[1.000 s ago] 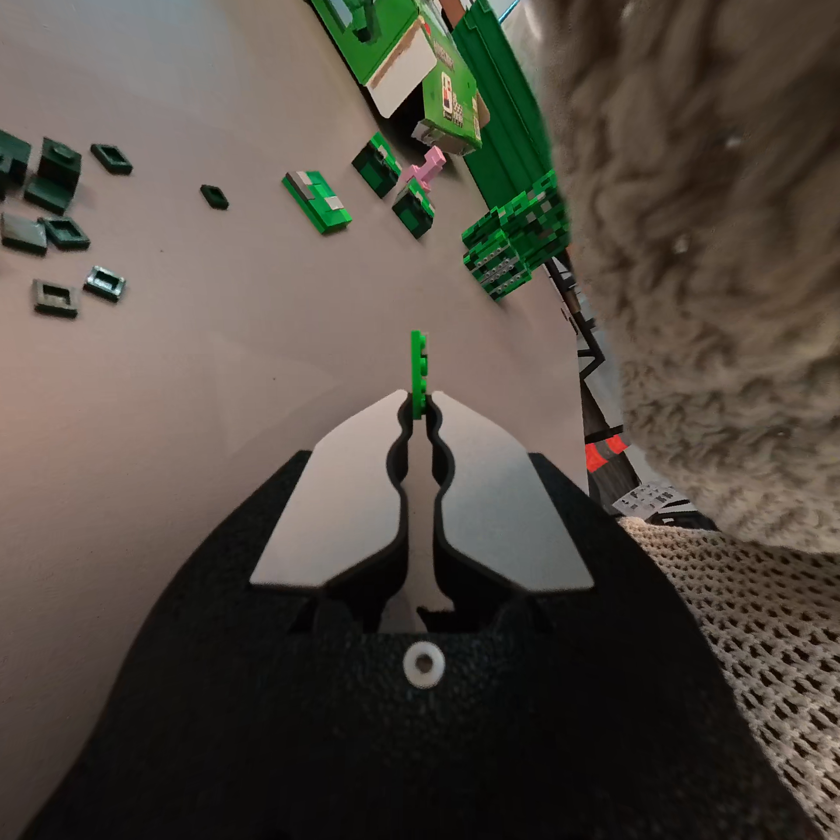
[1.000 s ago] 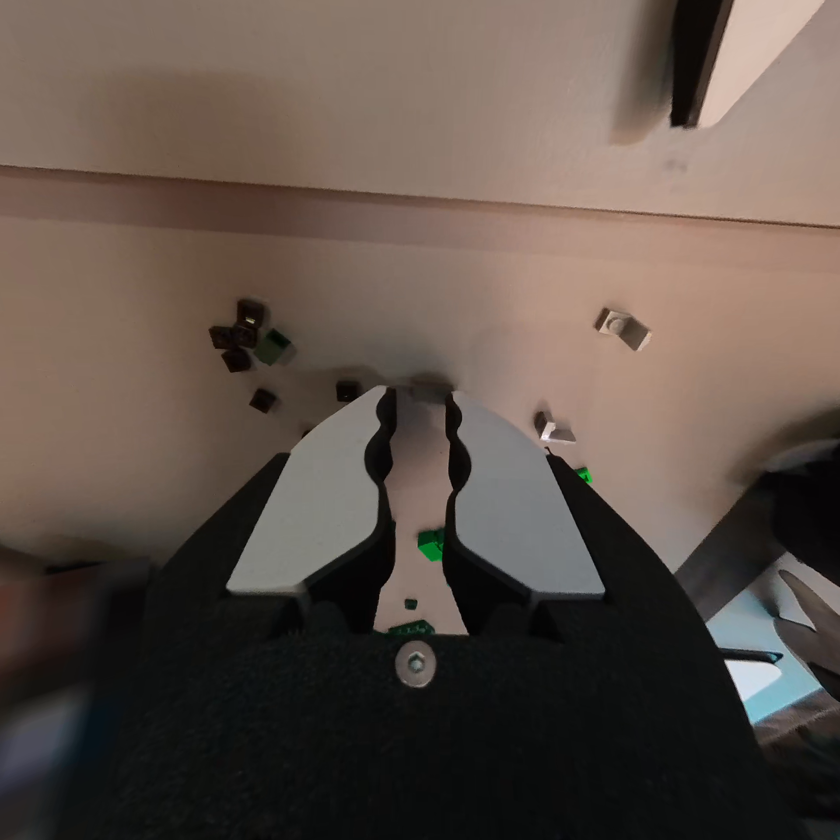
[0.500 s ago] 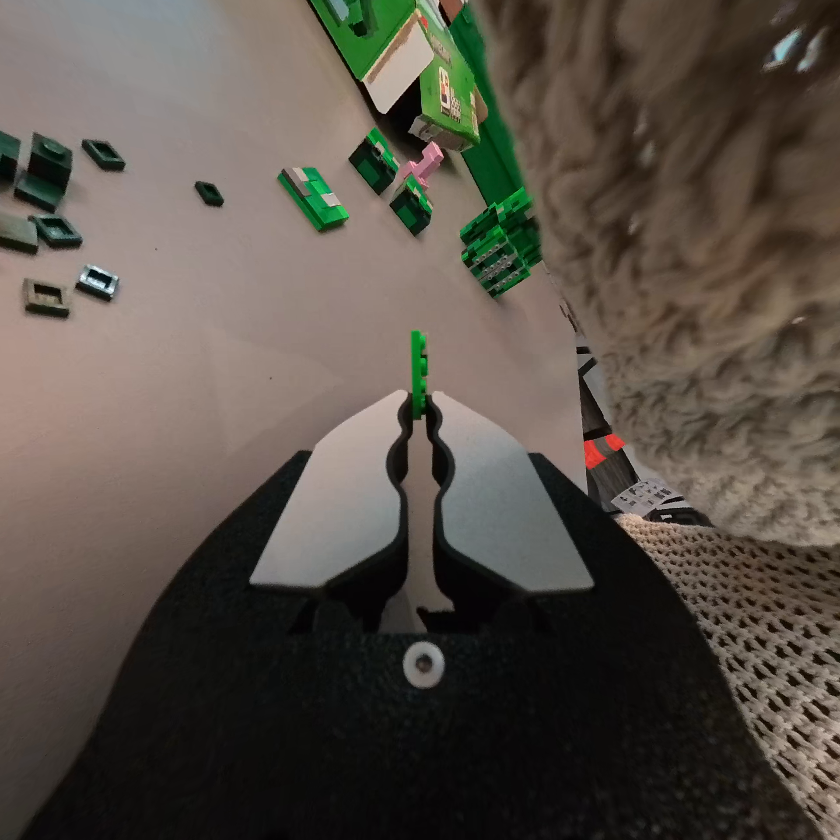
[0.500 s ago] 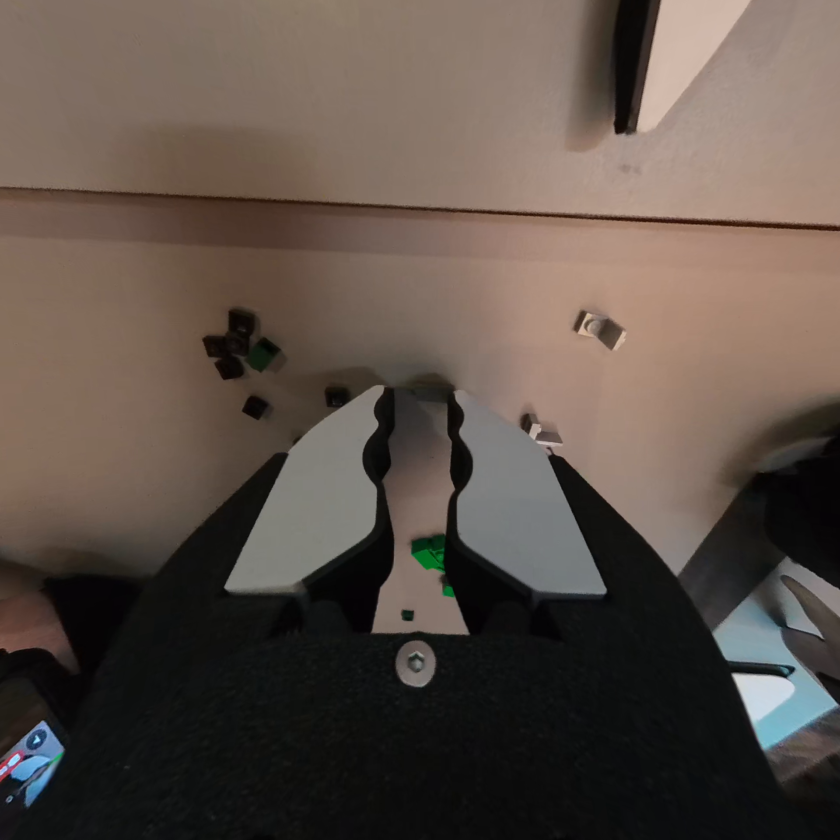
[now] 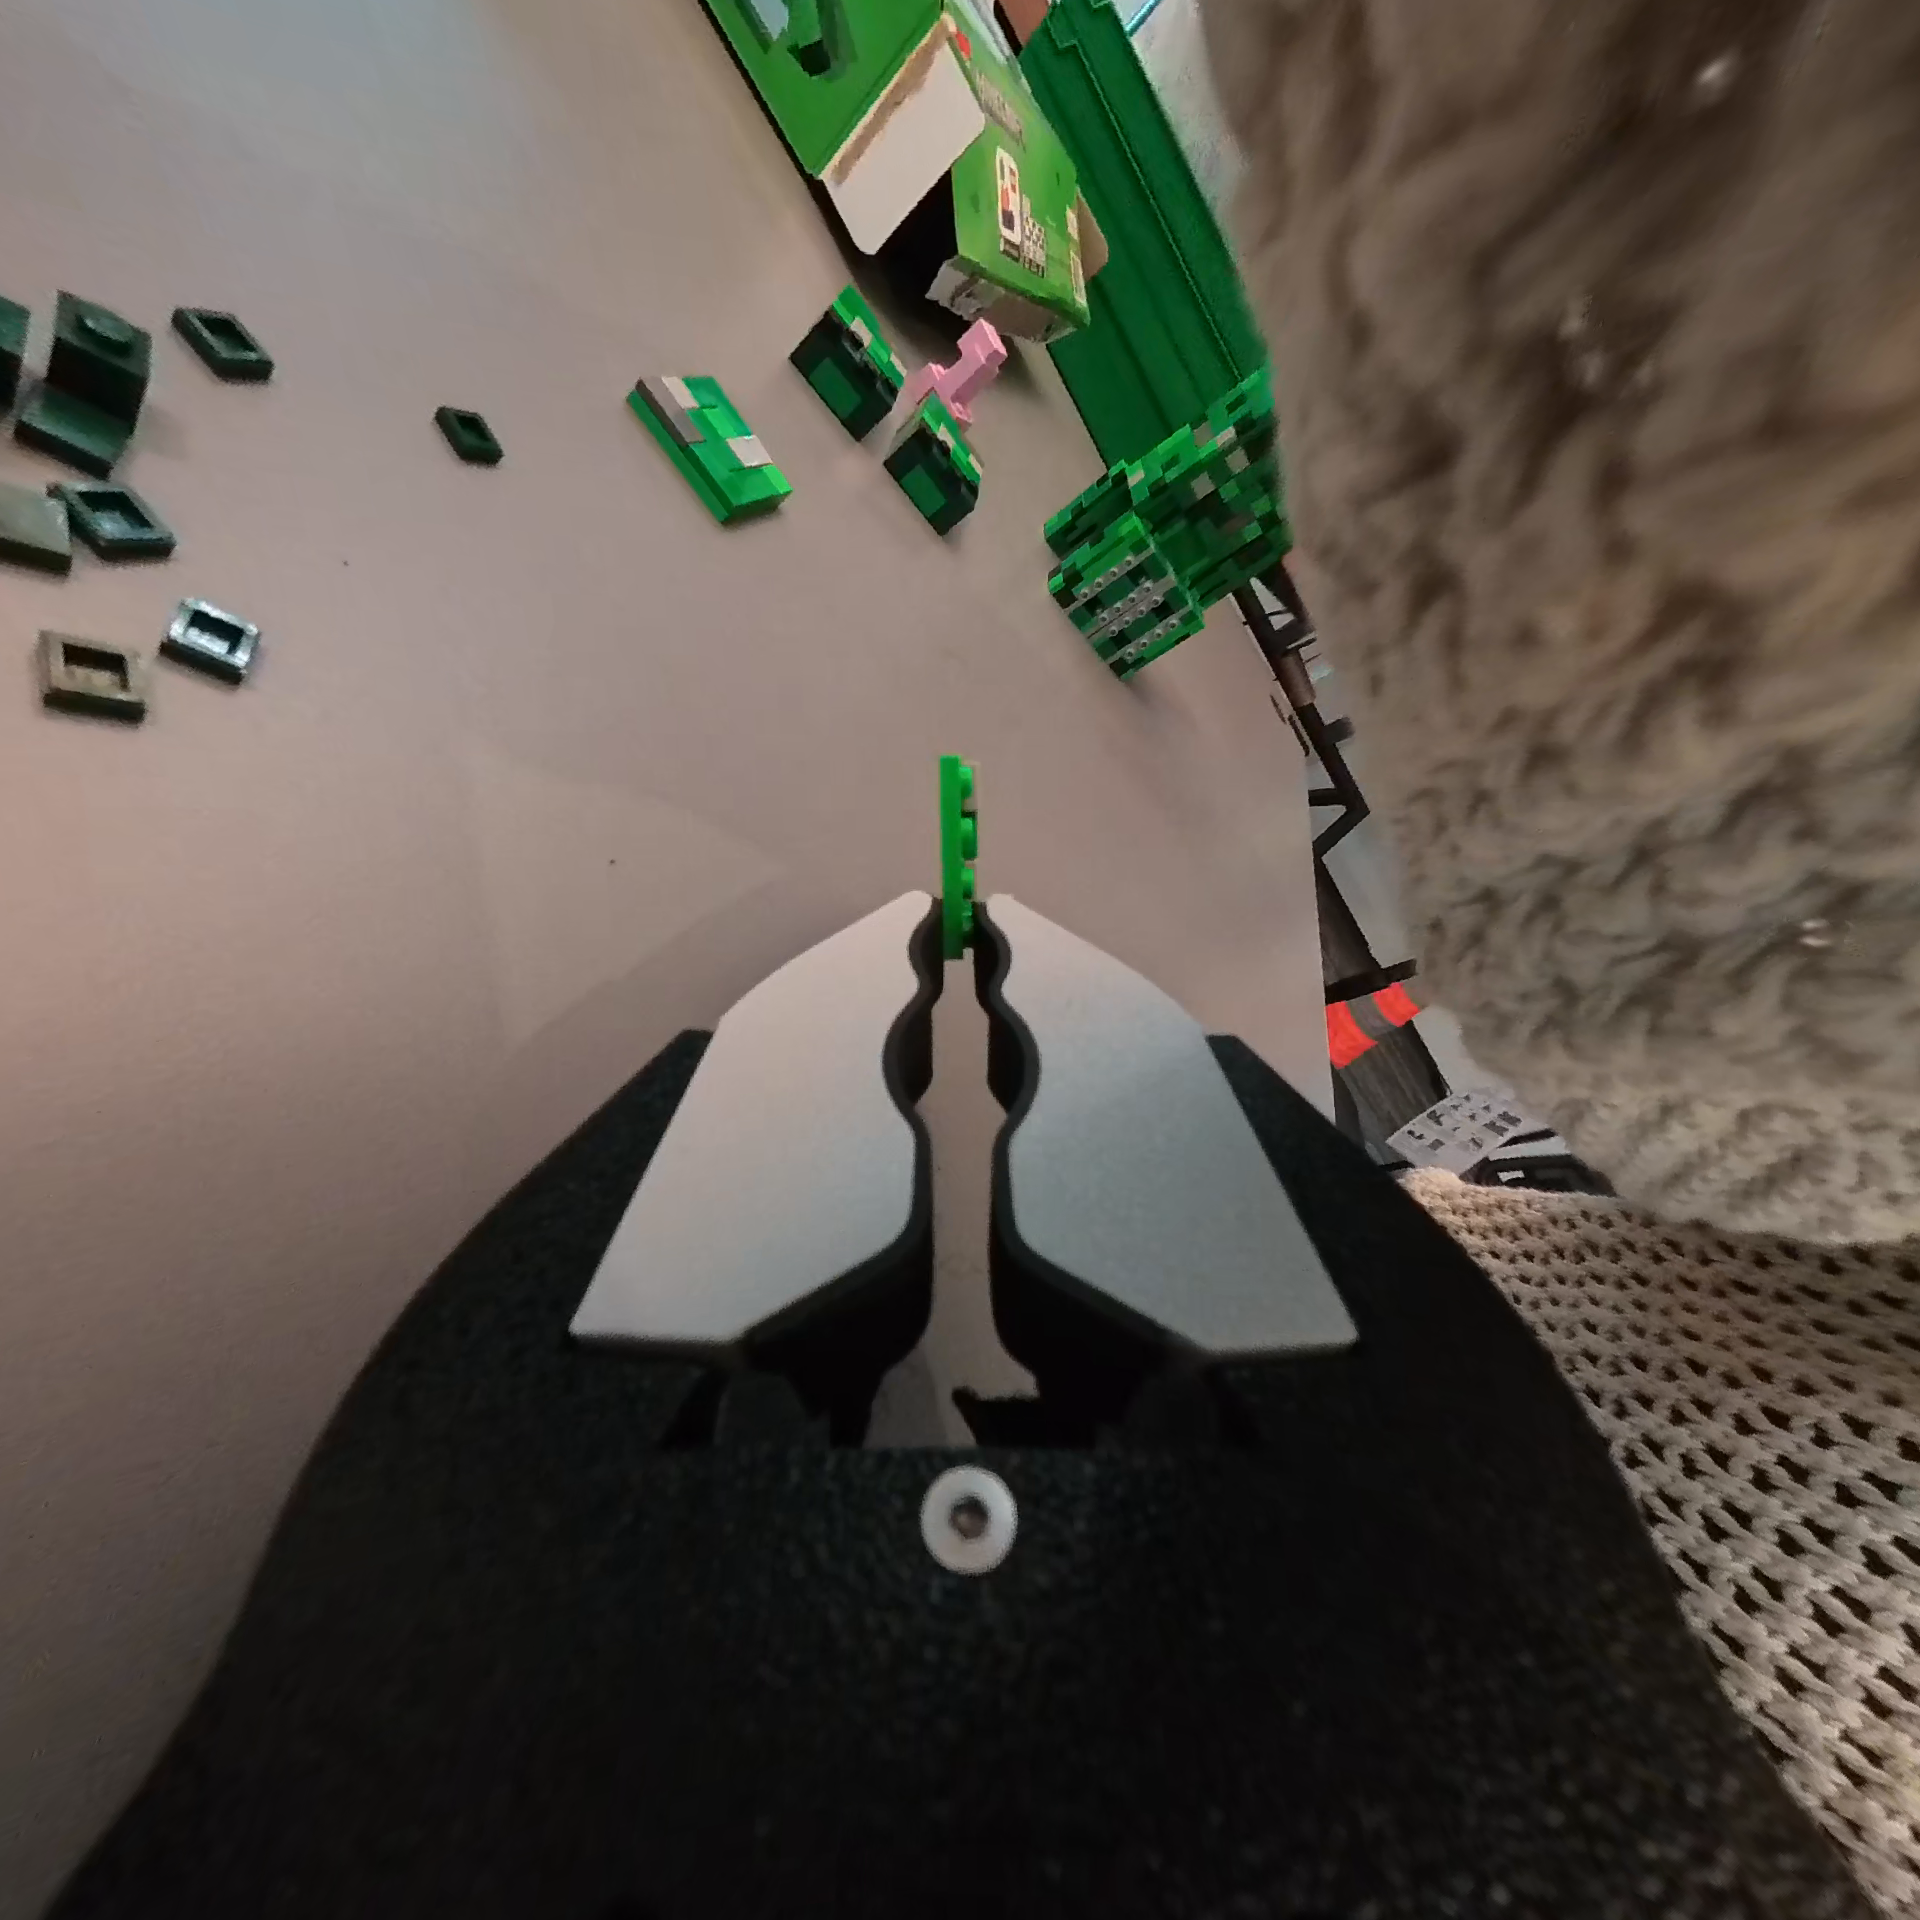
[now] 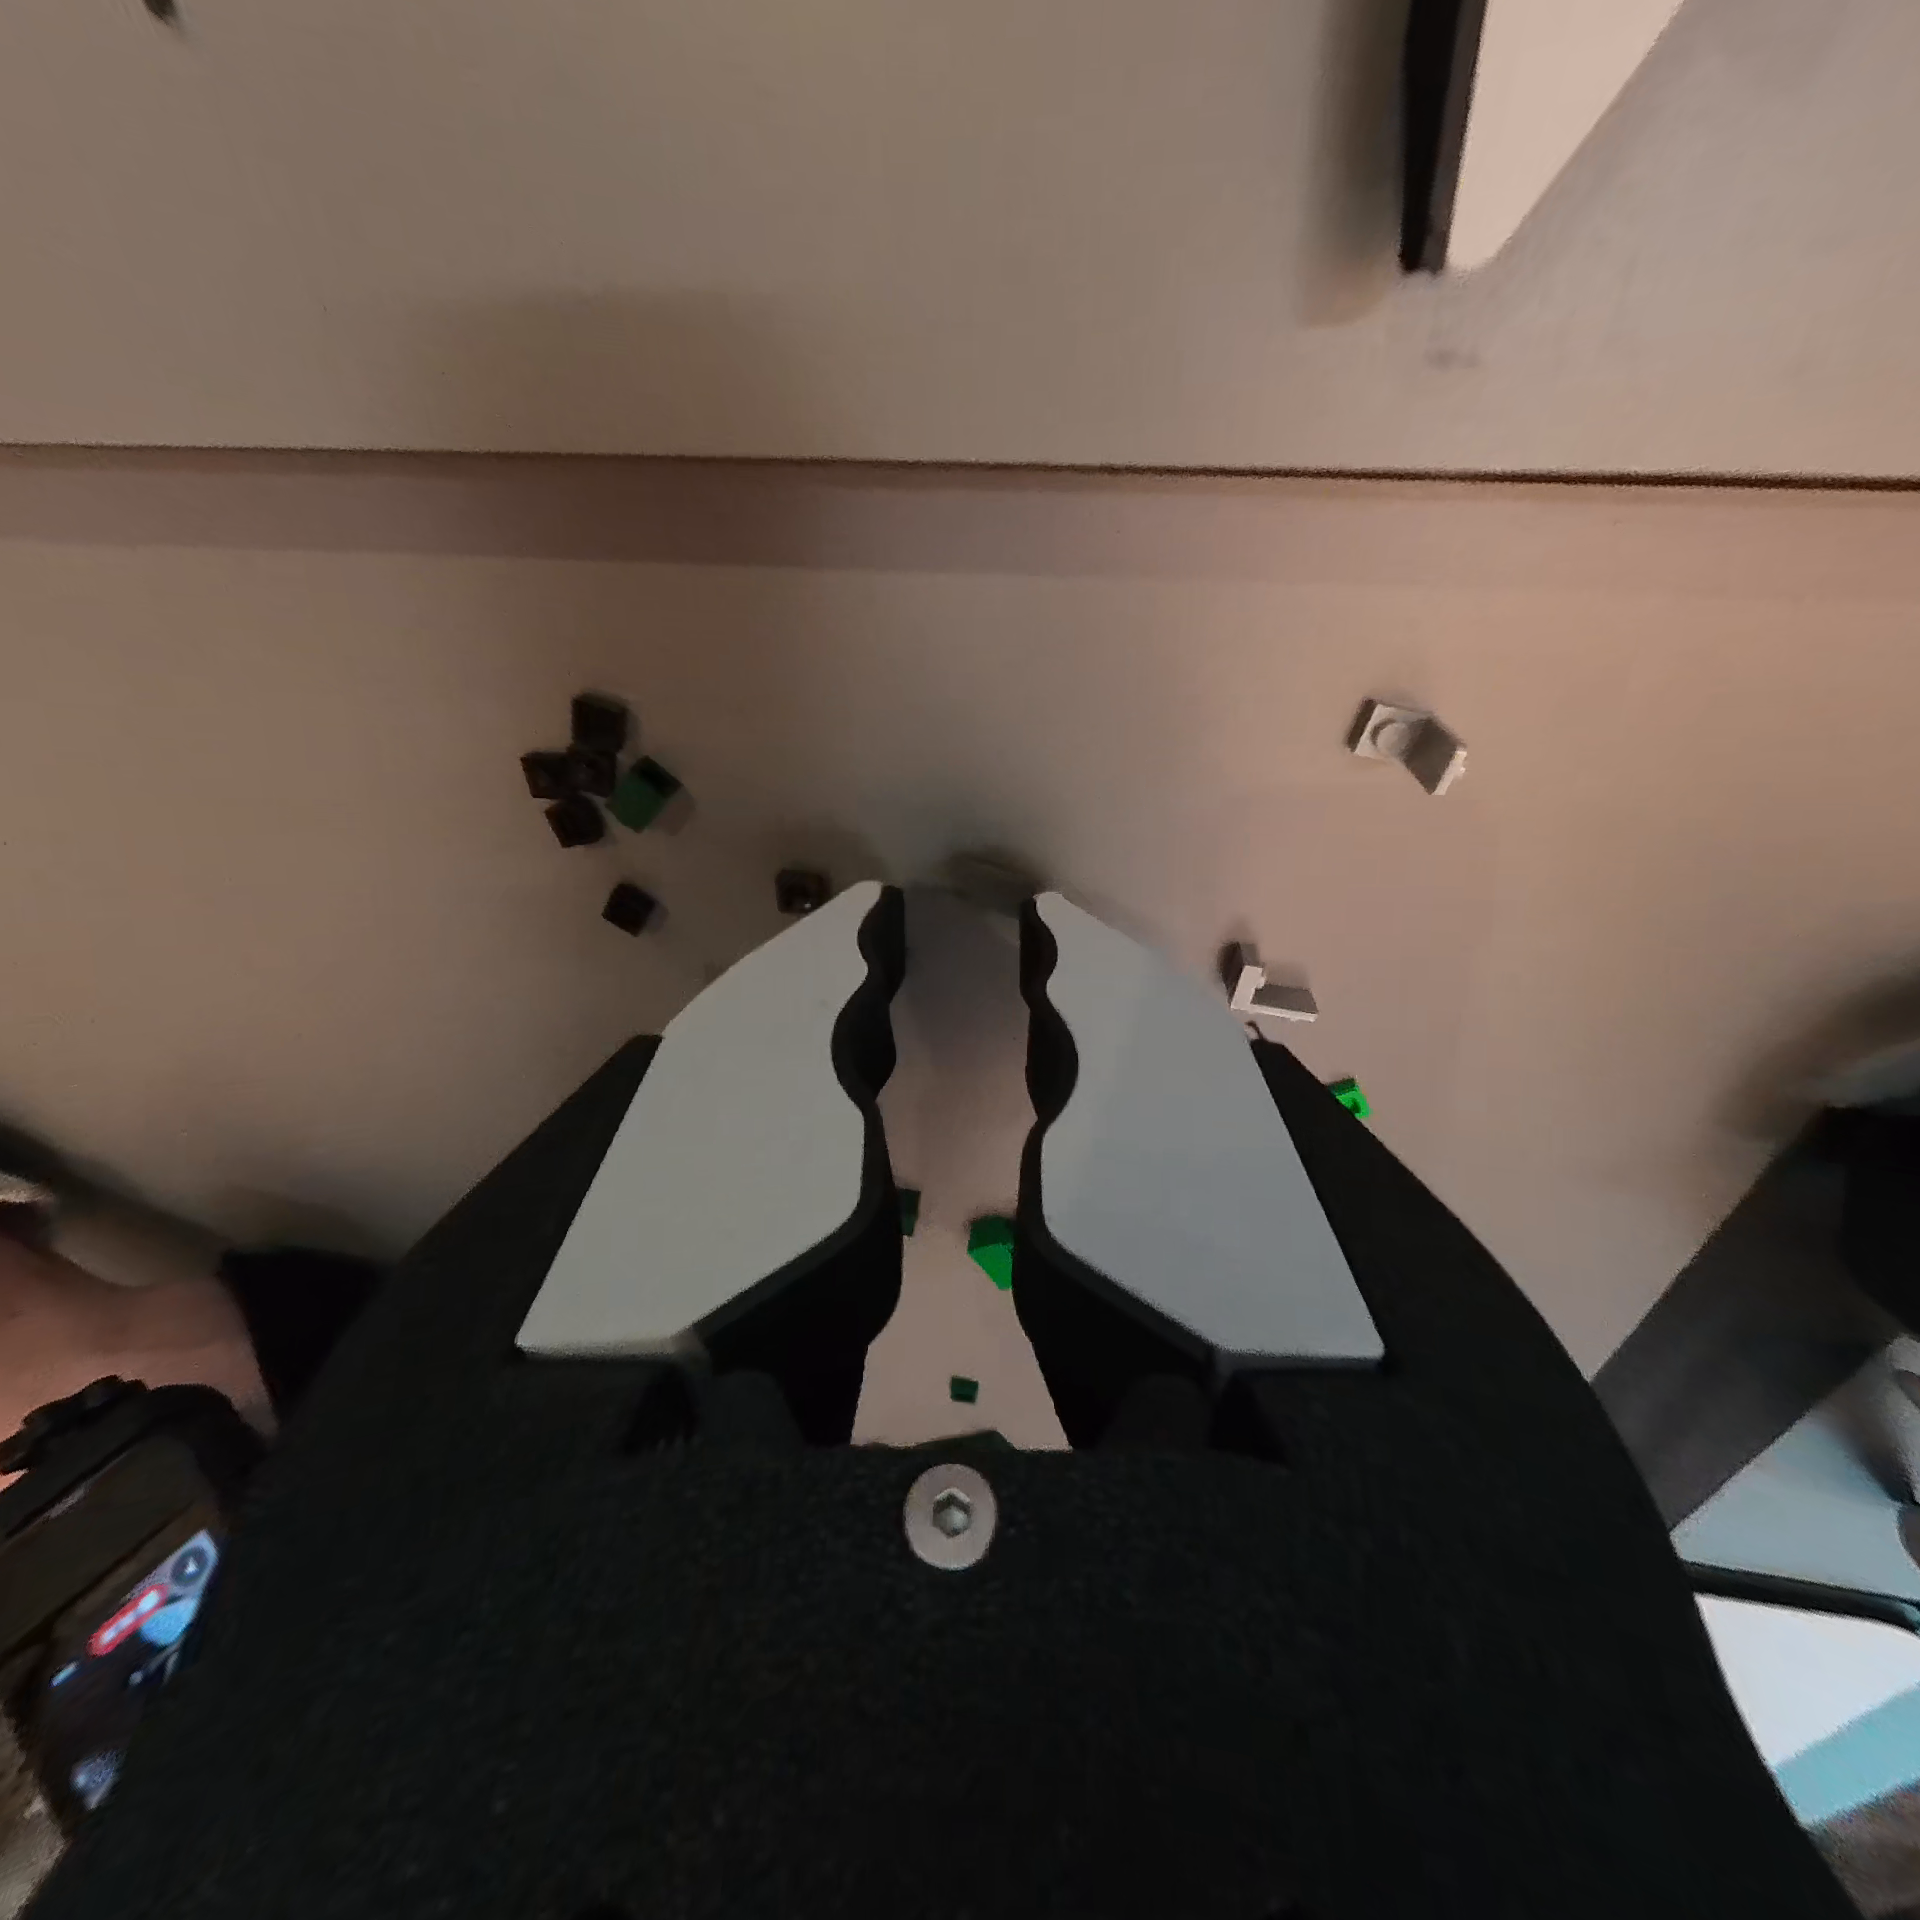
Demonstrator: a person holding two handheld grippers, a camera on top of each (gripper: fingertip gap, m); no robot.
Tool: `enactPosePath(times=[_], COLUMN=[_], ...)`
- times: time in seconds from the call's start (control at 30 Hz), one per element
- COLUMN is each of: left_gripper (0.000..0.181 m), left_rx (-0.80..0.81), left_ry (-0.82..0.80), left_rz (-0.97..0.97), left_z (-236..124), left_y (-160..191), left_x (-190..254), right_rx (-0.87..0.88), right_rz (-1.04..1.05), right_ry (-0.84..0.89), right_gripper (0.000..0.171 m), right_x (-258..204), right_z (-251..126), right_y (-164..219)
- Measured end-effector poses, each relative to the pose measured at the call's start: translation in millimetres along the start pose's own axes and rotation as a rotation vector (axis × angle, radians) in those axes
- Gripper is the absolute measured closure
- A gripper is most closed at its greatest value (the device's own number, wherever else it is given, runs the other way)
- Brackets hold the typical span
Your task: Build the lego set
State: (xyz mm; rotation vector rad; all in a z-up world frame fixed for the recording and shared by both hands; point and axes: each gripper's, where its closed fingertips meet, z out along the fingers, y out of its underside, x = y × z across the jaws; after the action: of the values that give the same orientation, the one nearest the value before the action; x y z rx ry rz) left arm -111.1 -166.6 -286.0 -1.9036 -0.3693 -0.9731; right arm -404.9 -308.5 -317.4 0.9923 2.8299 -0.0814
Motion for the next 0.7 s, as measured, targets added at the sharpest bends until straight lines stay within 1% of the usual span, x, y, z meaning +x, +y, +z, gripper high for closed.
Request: enactPosePath(times=[0.27,0.43,0.7], left_gripper=[0.177,0.177,0.177], left_rx=[-0.003,-0.005,-0.006], left_ry=[0.001,0.002,0.001], left_rz=[0.0,-0.001,-0.001], left_z=[0.1,0.2,0.2], left_y=[0.5,0.7,0.9], left_x=[0.1,0.3,0.3], right_rx=[0.017,0.031,0.085], right_rz=[0.006,0.044,0.075], right_ry=[0.01,-0.037,-0.063], right_gripper=[0.152,0.152,0.153], right_x=[3.4,-1.9,-2.3], right_z=[0.3,-3.3,-18.6], right_y=[3.1,2.2,7.9])
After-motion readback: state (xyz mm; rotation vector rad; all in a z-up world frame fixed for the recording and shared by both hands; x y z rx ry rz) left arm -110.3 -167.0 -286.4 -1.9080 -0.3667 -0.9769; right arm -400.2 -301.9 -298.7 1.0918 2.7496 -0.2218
